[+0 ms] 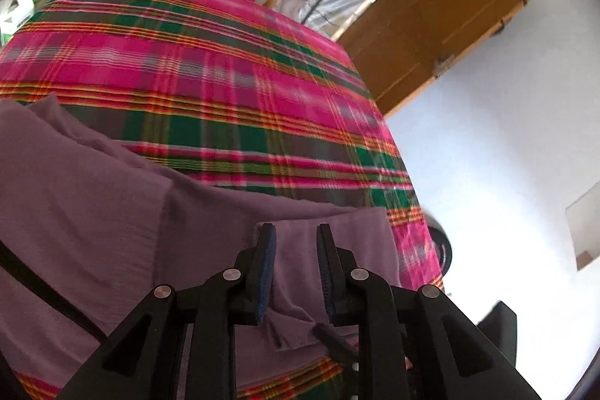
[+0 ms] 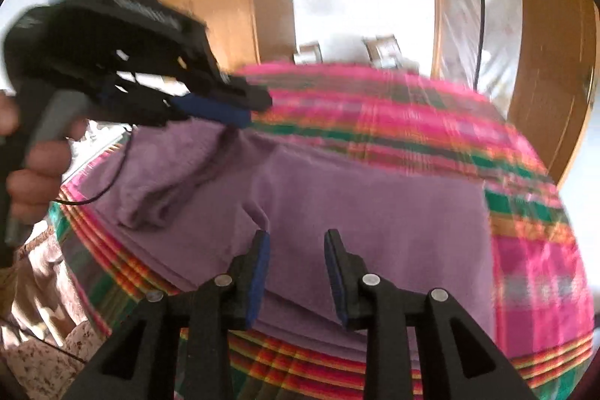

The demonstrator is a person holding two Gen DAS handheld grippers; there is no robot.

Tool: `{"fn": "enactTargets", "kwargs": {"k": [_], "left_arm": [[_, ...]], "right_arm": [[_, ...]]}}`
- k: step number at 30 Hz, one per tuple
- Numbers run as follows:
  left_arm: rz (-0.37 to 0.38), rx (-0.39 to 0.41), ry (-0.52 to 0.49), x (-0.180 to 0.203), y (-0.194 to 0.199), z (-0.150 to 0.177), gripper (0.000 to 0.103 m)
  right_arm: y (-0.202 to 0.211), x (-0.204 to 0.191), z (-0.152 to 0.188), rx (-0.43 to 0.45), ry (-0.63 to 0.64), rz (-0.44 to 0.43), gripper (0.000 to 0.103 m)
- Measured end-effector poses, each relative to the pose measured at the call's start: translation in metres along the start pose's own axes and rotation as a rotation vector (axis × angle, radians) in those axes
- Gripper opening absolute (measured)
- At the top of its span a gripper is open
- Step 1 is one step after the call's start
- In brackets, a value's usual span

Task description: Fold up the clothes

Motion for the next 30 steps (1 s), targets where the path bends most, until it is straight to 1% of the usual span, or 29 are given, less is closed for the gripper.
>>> {"fn": "enactTargets", "kwargs": {"k": [2,5,7,9,11,12,14,17,20,22,24,26,30], "left_arm": [[0.006,-0.028,-0.008,0.005,-0.009,0.004,0.023],[0.004,-0.069,-0.017,0.009,-0.021,0.012,0.023],[0.007,-0.076,-0.028,0.009,-0.027,0.016,0.023],[-0.017,-0.100,-0.040,0.006,-0.036,0.021,0.023],[-0.041,-0.122,-0.062,0.004,-0.043,0.026,0.023],[-0.052,-0.119,-0.073,0.004,-0.046,0.028,0.023],[-0.078,-0.107,-0.133,0.008,-0.049,0.033,0.023],[-0.119,-0.085,-0.227,0.013,-0.051,0.041,0.023],[-0.163,-0.070,-0.295,0.015,-0.054,0.048,0.023],[-0.193,-0.059,-0.344,0.017,-0.056,0.052,0.023],[-0.218,-0.055,-0.390,0.019,-0.059,0.058,0.023],[-0.220,-0.039,-0.400,0.018,-0.059,0.060,0.023],[-0.217,0.001,-0.420,0.017,-0.059,0.064,0.023]], "right_arm": [[-0.002,-0.007,-0.004,0.004,0.014,-0.032,0.031],[-0.005,-0.022,-0.007,0.011,0.041,-0.107,0.031],[-0.010,-0.029,-0.006,-0.010,0.054,-0.151,0.031],[-0.010,-0.030,-0.006,-0.016,0.071,-0.147,0.031],[-0.002,-0.022,-0.008,-0.009,0.074,-0.125,0.031],[0.002,-0.016,-0.010,-0.005,0.073,-0.114,0.031],[0.018,-0.002,-0.011,0.016,0.075,-0.082,0.031],[0.036,0.029,-0.010,0.036,0.057,0.020,0.031],[0.025,0.070,-0.006,0.009,-0.035,0.142,0.031],[0.016,0.087,0.001,-0.018,-0.089,0.182,0.031],[-0.005,0.096,0.009,-0.053,-0.089,0.231,0.031],[-0.008,0.101,0.016,-0.063,-0.069,0.256,0.031],[0.010,0.102,0.018,-0.046,-0.064,0.283,0.031]]}}
Point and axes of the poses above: each gripper's, at about its wrist camera, not at the fingertips, and y roughly against the way its jaws point, x to its right, z to its underside, the point moved 7 cm from there along -y, roughly the way its jaws point, and after that the axes turned 3 degrees about y, right-handed, at the moved point
